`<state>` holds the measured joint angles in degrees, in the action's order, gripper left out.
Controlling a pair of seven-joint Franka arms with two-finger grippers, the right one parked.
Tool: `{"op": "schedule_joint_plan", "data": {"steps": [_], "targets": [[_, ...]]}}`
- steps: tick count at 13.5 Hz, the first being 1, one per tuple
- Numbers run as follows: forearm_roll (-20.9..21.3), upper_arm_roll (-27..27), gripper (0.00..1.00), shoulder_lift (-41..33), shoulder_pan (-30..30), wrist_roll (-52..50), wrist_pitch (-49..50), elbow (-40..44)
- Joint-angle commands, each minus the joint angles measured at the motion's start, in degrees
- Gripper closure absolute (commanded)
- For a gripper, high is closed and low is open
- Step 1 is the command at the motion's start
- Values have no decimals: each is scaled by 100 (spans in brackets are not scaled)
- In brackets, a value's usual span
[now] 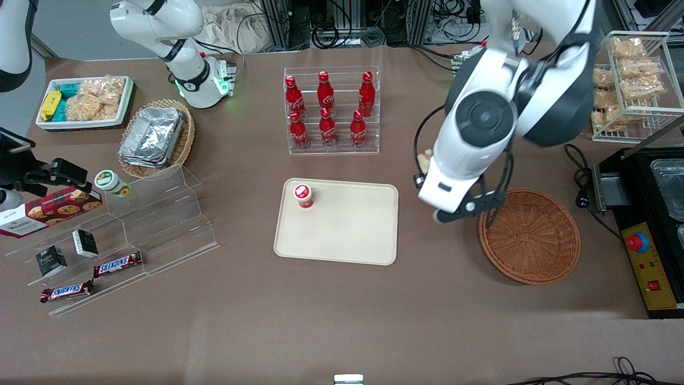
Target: Place sandwich from basket to tray
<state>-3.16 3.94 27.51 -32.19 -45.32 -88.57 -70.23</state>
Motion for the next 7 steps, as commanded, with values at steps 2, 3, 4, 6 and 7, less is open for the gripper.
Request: {"op": "schedule_joint_plan", "data": {"steps": [2,3,4,6,7], "targets": [[-414,37,90,797,-112,-556,-975,123],[-422,19,90,991,-217,-601,-1230,123],[-431,10,90,1193,-296,-653,-1424,115],[-423,10,90,1571,-463,-846,-1811,115],[-423,10,90,1721,-534,-891,-1987,114]]}}
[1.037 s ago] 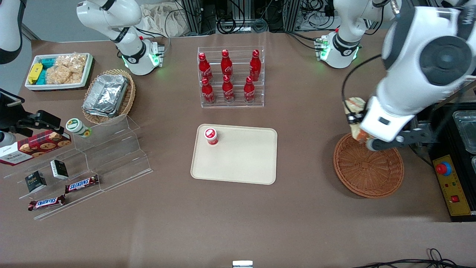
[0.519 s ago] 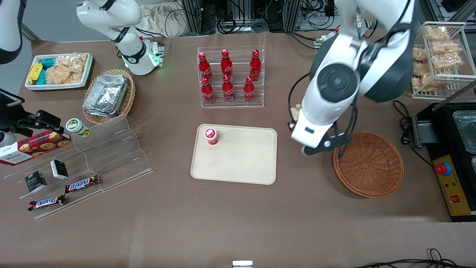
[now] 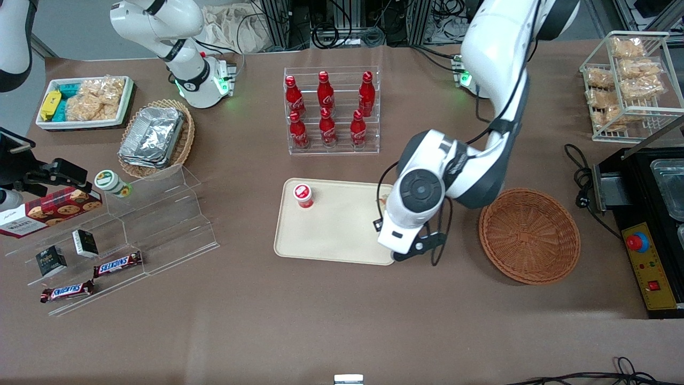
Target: Place sandwich from basket to tray
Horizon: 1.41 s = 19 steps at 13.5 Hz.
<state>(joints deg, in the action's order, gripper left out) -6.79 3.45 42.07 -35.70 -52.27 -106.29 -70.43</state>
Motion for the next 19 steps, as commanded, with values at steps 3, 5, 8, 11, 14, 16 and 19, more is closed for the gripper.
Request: {"op": "schedule_joint_plan", "data": {"steps": [3,5,8,11,14,16,19], "targets": [[-24,59,90,617,-367,-257,-419,135],[11,59,90,767,-394,-222,-419,135],[73,68,86,881,-508,-170,-454,82],[196,68,60,908,-508,-248,-472,82],[205,77,14,890,-508,-388,-481,134],[205,112,0,716,-499,-590,-481,170],[292,156,0,163,-447,-1153,-428,144]]}}
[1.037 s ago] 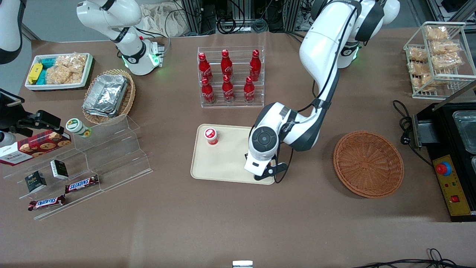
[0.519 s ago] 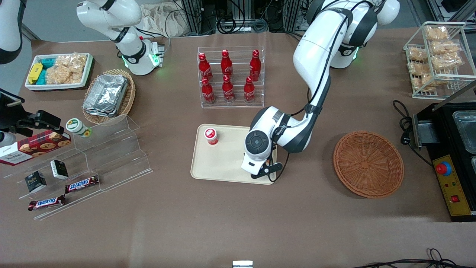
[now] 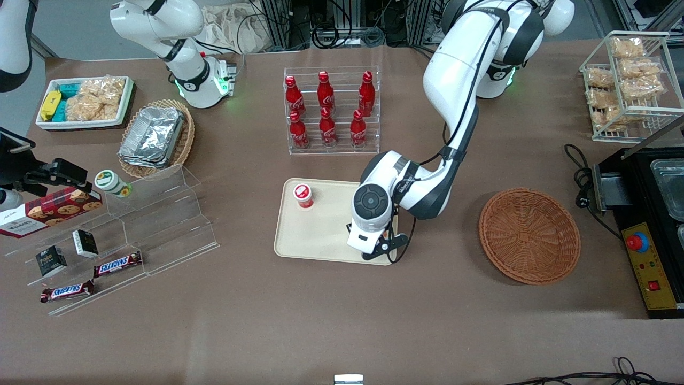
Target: Place sandwich from basket to tray
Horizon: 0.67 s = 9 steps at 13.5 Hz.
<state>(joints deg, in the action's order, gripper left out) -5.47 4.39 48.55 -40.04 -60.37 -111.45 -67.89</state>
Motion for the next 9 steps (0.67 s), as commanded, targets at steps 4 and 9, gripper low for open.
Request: {"op": "schedule_joint_plan", "data": {"steps": [4,9], "targets": [[213,492,0,-1486,-4,-862,141,-399],[187,783,0,-2586,548,-653,597,-699]]}}
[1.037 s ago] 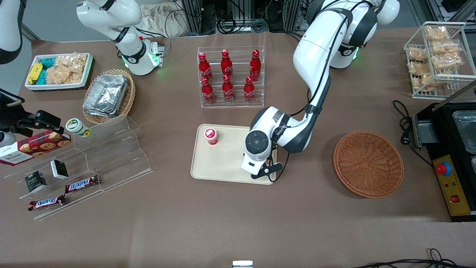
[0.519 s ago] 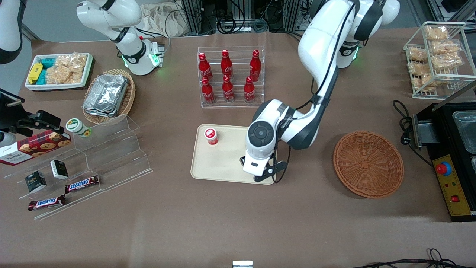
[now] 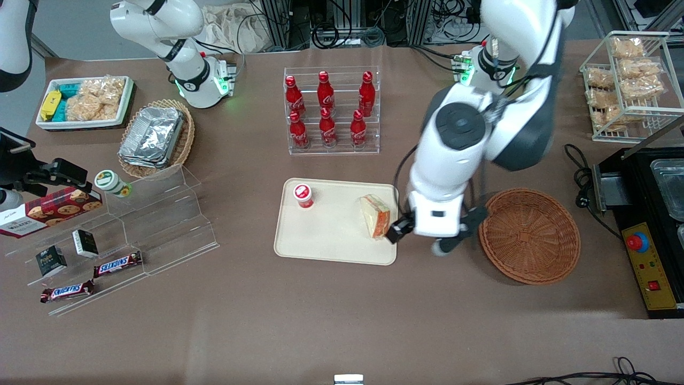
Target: Place sandwich from basket to tray
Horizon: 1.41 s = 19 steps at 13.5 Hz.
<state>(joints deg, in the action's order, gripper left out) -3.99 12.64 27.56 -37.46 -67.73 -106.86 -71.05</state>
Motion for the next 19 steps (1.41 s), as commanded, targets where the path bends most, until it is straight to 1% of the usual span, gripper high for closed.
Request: {"op": "schedule_joint_plan", "data": {"steps": [1,2,4,8,12,13,17,18,19], "targets": [[30,-33,0,-584,379,372,174,-392],[12,-16,0,-637,397,618,348,-401],[-32,11,0,-742,774,1215,569,-436],[-58,11,0,-997,1302,2367,772,-612],[-102,2,0,-1533,1943,3736,772,-1270],[-154,11,0,-1647,1996,4089,798,-1419],[-137,-51,0,-2262,2585,5267,807,-2078],[-129,-173,0,-2438,2786,5557,807,-2263],[-94,-426,0,-2605,3058,5734,798,-2447]]}}
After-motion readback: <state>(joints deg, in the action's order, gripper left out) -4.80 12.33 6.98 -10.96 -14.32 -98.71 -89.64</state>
